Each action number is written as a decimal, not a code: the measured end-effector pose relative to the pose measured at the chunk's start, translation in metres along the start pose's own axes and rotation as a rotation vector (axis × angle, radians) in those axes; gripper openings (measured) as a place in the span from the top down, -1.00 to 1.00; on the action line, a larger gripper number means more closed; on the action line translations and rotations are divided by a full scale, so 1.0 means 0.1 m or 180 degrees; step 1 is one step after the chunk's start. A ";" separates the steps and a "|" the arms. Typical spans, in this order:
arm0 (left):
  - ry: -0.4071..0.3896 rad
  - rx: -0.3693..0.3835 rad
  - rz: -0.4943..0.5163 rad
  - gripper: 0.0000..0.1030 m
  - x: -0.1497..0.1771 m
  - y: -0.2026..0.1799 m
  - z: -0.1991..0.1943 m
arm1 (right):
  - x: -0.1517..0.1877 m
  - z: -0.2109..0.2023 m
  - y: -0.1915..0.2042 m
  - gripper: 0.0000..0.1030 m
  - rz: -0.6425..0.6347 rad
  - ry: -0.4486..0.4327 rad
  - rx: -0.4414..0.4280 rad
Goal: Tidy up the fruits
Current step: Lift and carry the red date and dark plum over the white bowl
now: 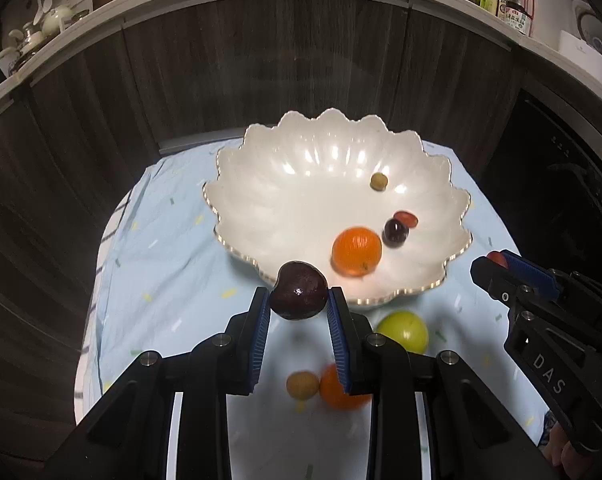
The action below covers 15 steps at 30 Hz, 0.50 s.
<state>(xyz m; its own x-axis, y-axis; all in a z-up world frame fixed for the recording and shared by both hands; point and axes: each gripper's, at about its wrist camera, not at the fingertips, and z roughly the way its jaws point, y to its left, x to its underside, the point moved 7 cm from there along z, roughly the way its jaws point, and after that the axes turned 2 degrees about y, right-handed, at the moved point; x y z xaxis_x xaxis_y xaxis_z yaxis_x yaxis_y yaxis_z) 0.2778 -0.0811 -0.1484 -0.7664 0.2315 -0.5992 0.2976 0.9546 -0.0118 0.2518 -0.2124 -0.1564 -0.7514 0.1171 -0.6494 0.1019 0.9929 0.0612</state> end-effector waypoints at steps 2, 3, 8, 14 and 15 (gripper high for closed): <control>-0.0013 0.0002 0.0002 0.43 -0.06 0.01 0.02 | -0.09 0.02 -0.01 0.55 0.0001 -0.0026 0.0007; -0.0024 0.0002 0.0002 0.43 -0.11 0.01 0.03 | -0.11 0.03 -0.01 0.55 0.0000 -0.0032 0.0009; -0.0045 0.0001 -0.0010 0.43 -0.26 0.02 0.09 | -0.26 0.09 -0.05 0.55 0.0011 -0.0058 0.0022; -0.0027 -0.0004 -0.0018 0.43 -0.36 0.04 0.21 | -0.39 0.22 -0.08 0.55 0.0012 -0.0053 0.0026; -0.0021 -0.0003 -0.0020 0.43 -0.37 0.05 0.23 | -0.41 0.23 -0.08 0.55 0.0009 -0.0052 0.0025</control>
<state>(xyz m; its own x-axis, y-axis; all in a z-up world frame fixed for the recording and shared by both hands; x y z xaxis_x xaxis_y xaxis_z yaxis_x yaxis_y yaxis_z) 0.3205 -0.0895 -0.1452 -0.7644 0.2242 -0.6045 0.2921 0.9563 -0.0148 0.2969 -0.2255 -0.1480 -0.7404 0.1196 -0.6614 0.1092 0.9924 0.0572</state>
